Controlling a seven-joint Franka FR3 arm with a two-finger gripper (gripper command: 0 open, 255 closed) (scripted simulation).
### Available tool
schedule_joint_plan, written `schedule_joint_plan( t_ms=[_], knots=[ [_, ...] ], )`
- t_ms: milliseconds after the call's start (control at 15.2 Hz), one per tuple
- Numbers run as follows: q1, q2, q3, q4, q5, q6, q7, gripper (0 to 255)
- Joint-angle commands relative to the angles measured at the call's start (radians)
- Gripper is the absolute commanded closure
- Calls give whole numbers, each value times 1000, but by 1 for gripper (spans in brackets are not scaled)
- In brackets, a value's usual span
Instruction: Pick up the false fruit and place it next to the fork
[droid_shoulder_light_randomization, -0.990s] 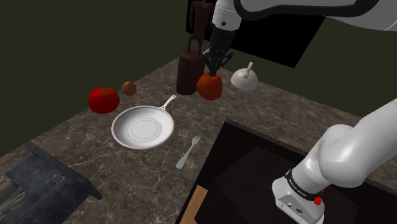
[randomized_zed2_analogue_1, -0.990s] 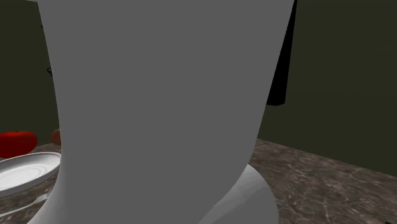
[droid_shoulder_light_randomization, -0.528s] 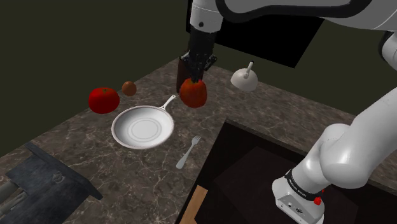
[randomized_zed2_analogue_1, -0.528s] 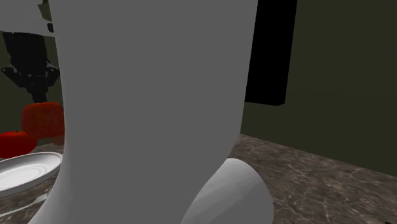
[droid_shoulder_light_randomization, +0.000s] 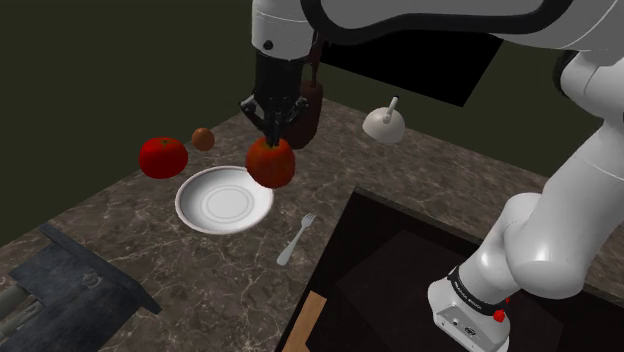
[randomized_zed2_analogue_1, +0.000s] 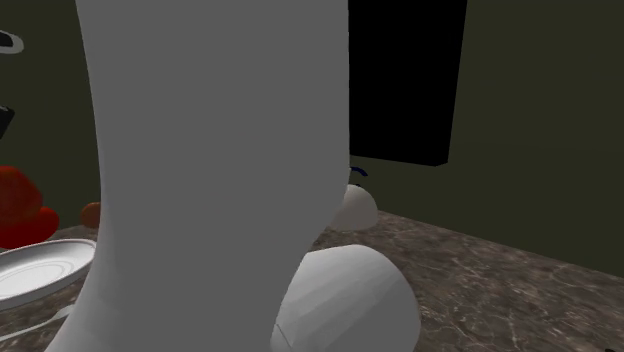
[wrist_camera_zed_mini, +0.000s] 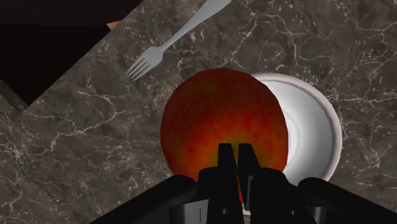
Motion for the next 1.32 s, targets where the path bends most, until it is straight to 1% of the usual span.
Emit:
schedule_joint_plan(
  t_ms=[0, 198, 396, 594, 726, 1254],
  knots=[
    [29, 60, 23, 77, -22, -23, 54, 255],
    [80, 147, 50, 186, -60, -55, 128, 255],
    [141, 247, 70, 318, -103, -97, 196, 255],
    [218, 365, 79, 484, -152, -157, 257, 255],
    [281, 459, 79, 628, -188, -212, 289, 255],
    [248, 415, 80, 448, -172, -76, 296, 255]
  ],
)
